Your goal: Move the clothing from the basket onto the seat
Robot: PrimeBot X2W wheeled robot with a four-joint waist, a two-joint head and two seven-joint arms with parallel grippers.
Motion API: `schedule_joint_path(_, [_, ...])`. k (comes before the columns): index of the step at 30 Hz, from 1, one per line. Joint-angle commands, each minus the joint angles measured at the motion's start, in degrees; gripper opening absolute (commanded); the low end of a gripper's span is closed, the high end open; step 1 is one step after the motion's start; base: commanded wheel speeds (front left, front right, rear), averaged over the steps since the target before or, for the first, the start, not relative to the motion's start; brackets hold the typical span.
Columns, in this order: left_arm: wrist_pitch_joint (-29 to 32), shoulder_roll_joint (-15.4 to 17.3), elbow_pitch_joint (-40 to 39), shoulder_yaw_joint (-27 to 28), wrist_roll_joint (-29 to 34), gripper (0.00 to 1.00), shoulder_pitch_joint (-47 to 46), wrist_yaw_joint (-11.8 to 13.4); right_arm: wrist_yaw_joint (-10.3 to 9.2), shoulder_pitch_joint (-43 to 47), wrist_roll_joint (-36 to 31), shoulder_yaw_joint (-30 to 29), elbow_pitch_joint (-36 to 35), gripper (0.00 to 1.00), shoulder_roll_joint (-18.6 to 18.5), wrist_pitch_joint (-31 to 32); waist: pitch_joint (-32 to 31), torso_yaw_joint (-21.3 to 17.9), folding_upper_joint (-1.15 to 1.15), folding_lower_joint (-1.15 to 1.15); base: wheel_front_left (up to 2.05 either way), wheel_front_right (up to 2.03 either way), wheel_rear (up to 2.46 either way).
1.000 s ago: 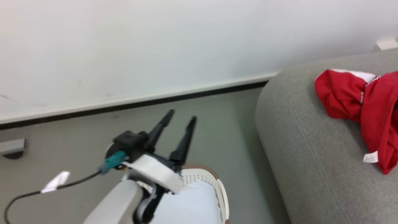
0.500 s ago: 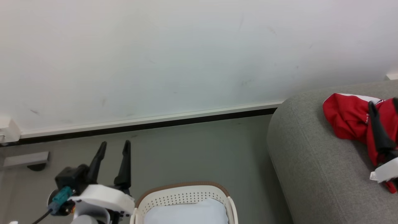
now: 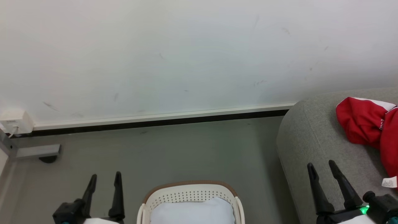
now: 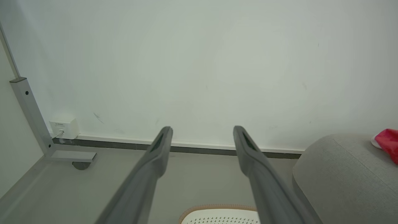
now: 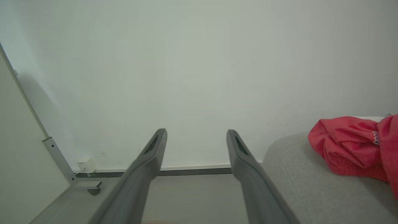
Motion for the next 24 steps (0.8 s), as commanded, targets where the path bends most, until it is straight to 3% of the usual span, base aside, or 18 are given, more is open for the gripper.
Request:
schedule_joint_path(1, [-0.01,-0.71,0.0,0.97,1.8,1.0,0.93,-0.57,0.0,1.09,-1.27,-0.33,-0.29,1.0,0.25,-0.15,0.05,0.02,0.0,0.01,0.0,0.0,0.0])
schedule_joint_path(11, [-0.02,-4.58,1.42,5.42,7.19,1.0,3.21,-4.42,0.0,1.84,-3.91,-0.97,0.95,1.0,2.38,-0.16,0.11,-0.39,0.0,0.01,0.0,0.0,0.0])
schedule_joint_path(24, [-0.02,-5.71,2.22,8.0,8.76,1.0,2.05,-6.51,0.0,0.14,-4.17,0.74,2.67,1.0,2.68,-0.15,-0.04,-0.19,0.0,0.01,0.0,0.0,0.0])
